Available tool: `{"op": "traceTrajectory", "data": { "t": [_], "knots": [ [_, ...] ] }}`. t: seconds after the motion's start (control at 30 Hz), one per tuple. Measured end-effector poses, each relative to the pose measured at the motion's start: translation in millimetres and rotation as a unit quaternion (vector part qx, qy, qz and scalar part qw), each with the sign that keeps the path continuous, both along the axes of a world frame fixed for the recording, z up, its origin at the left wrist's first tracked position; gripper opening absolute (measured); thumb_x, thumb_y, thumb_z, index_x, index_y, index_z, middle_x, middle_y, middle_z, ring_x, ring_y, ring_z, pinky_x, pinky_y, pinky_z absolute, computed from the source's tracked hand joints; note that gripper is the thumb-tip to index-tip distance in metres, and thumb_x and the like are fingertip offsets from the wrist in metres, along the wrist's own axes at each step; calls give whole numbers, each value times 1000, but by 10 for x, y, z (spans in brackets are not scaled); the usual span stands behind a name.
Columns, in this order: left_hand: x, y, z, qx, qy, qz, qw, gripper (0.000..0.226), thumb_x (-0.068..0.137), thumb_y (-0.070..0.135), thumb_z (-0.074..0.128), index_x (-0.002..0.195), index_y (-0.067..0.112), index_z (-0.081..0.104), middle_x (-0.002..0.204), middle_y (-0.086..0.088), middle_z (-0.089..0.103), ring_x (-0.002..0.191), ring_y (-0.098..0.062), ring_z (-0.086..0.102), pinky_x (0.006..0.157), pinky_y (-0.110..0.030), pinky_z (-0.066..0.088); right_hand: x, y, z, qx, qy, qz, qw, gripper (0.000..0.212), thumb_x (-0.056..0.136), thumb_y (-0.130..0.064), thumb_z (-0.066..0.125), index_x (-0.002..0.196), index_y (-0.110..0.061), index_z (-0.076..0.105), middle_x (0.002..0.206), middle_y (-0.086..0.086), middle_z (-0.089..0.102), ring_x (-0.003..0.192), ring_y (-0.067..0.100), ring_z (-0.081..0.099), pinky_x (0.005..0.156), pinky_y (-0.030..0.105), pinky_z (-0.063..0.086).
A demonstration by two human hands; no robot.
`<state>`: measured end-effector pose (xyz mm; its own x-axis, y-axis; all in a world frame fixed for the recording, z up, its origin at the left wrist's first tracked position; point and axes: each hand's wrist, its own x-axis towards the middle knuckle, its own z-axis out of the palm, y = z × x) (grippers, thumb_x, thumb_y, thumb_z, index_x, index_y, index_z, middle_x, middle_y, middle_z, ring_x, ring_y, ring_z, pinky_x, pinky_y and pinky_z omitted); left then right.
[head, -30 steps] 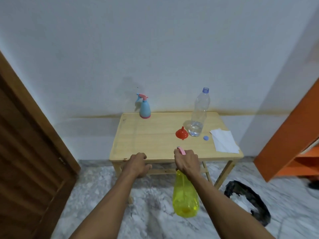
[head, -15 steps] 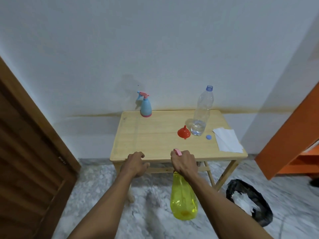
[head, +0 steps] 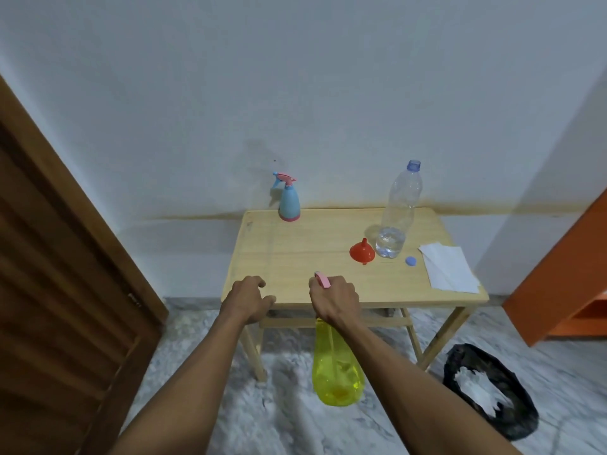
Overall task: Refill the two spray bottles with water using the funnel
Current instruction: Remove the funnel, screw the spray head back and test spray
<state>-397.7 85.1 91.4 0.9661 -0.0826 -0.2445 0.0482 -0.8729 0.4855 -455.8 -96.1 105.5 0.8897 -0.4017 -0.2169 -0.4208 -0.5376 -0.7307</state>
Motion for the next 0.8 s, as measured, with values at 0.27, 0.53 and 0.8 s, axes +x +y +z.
{"op": "traceTrajectory", "data": {
  "t": [0.27, 0.53, 0.8],
  "knots": [
    [64, -5, 29, -9, -18, -7, 1000, 55, 89, 41, 69, 136, 17, 53, 135, -9, 57, 118, -27, 58, 96, -40, 51, 66, 83, 122, 6, -9, -27, 1000, 49, 93, -51, 41, 92, -9, 67, 95, 13, 68, 87, 34, 60, 75, 37, 46],
    [-46, -204, -6, -107, -29, -42, 993, 51, 87, 37, 73, 130, 13, 60, 122, -8, 65, 116, -24, 59, 95, -33, 49, -12, -119, 362, 71, -145, -59, 985, 47, 87, -59, 44, 67, -20, 60, 61, 1, 62, 69, 34, 66, 71, 52, 60],
    [-10, -660, 170, -211, -9, -143, 967, 67, 71, 30, 81, 133, 20, 58, 120, -2, 65, 106, -14, 63, 85, -24, 50, 132, -382, 844, 142, -286, -85, 944, 40, 100, -36, 59, 72, -7, 58, 64, 5, 53, 76, 38, 70, 46, 10, 41]
  ]
}}
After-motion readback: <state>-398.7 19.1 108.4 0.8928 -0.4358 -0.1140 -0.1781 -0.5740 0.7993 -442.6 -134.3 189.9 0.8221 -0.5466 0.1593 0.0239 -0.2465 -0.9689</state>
